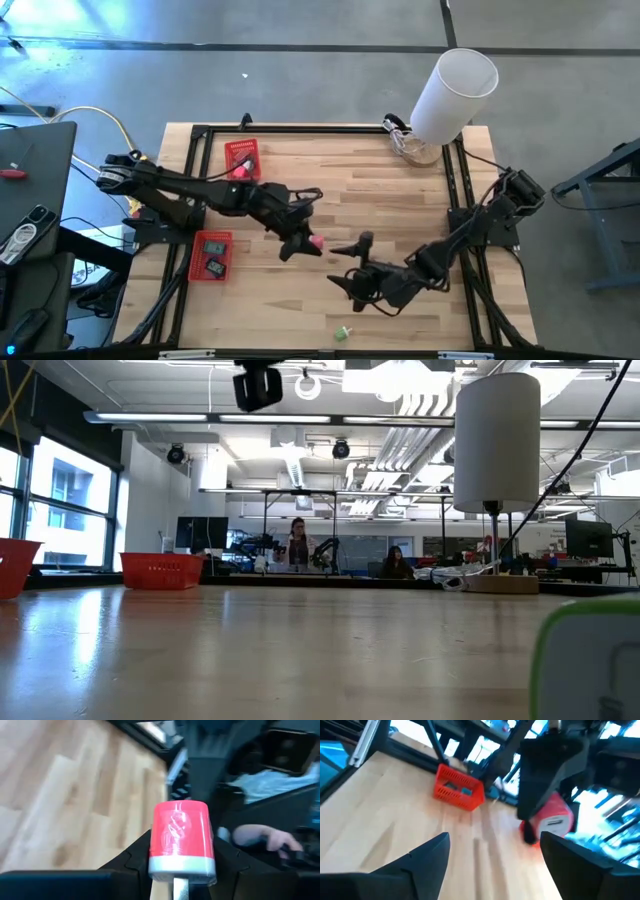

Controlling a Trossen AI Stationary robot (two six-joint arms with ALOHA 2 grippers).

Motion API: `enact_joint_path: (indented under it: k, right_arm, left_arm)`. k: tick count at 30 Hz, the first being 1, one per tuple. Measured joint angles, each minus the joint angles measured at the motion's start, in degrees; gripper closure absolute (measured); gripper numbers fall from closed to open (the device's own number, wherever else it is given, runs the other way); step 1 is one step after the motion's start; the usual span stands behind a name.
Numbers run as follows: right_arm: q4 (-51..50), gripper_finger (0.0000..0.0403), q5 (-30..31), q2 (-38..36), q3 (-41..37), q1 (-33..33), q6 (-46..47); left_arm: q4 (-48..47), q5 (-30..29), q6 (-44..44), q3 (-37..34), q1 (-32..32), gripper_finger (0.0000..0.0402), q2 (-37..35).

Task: Pick & Place Office items
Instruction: Put the pink charger adapter into the bottom red bin

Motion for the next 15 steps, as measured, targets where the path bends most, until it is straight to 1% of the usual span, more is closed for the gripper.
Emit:
enact_joint_path:
  k: [4,7,9,11,13,15]
  right_arm:
    - [-5.5,0.0114,-1.8,0.0,0.0,0.0,8.9]
    - [-8.6,0.0122,-3.0,0.0,0.0,-0.4,13.5]
    - [-10.6,0.0126,-4.1,0.0,0.0,-0.6,16.5]
    - [-12.4,0.013,-5.7,0.0,0.0,-1.1,19.0]
    - [-13.9,0.0133,-7.6,0.0,0.0,-1.8,21.4]
    - [-15.1,0.0136,-9.4,0.0,-0.1,-2.6,23.2]
  left_arm:
    - [-3.6,-2.5,2.7,0.0,1.9,0.0276,0.0]
    - [-6.7,-7.4,8.5,0.0,3.1,0.0276,-0.3]
    - [-9.2,-12.6,13.2,0.0,3.6,0.0276,-0.8]
    - [-13.3,-19.4,16.4,0.0,4.2,0.0276,-1.5]
    - [-17.4,-26.0,18.4,0.0,4.8,0.0276,-2.0]
    - [-21.2,-30.8,19.6,0.0,5.6,0.0276,-2.3]
